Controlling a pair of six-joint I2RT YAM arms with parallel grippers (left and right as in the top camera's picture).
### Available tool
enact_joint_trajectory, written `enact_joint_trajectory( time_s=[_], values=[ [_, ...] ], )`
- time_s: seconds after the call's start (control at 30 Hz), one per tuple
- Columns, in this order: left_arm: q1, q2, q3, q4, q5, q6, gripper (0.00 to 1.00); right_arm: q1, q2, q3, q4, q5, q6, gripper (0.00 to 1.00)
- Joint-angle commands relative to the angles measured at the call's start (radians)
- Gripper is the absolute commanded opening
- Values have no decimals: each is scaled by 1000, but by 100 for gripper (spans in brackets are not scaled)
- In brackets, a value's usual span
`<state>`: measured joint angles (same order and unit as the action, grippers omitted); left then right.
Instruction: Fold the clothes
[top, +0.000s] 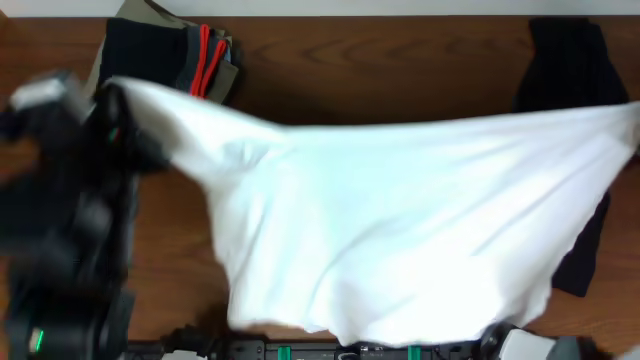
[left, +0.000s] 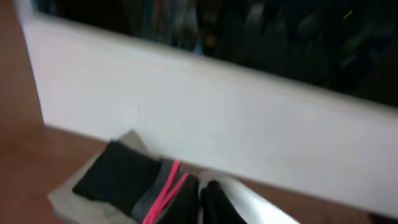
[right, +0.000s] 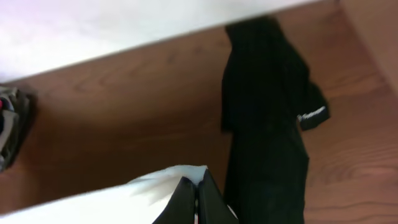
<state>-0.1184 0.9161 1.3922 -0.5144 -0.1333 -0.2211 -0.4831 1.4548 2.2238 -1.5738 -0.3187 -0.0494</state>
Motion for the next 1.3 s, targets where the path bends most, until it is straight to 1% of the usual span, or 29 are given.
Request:
enact_joint_trajectory(
  time_s=[0.0,0.2,0.37,0.57,0.73,0.83,0.97,1.1,1.27],
  values=[
    [6,105,6,22,-4,1,6,13,92,-2,3,-1,-36,1],
    [6,332,6,104,29,2,6,67,288,-2,52,0,-57,1],
    [6,504,6,217,29,2,6,132,460,-2,145,0,-56,1],
    [6,687,6,432,29,2,6,208,666,-2,357,-4,-41,1],
    [6,846,6,672,29,2,6,273,808,-2,584,-3,9,1],
    [3,936,6,821,34,2,6,302,874,-2,697,0,43,1],
    [1,1031,6,956,113,1,6,328,940,-2,800,24,77,1],
    [-2,1104,8,1015,137,-2,6,336,979,-2,871,61,87,1],
    [0,1154,21,1033,137,-1,6,325,981,-2,942,81,87,1]
  ],
)
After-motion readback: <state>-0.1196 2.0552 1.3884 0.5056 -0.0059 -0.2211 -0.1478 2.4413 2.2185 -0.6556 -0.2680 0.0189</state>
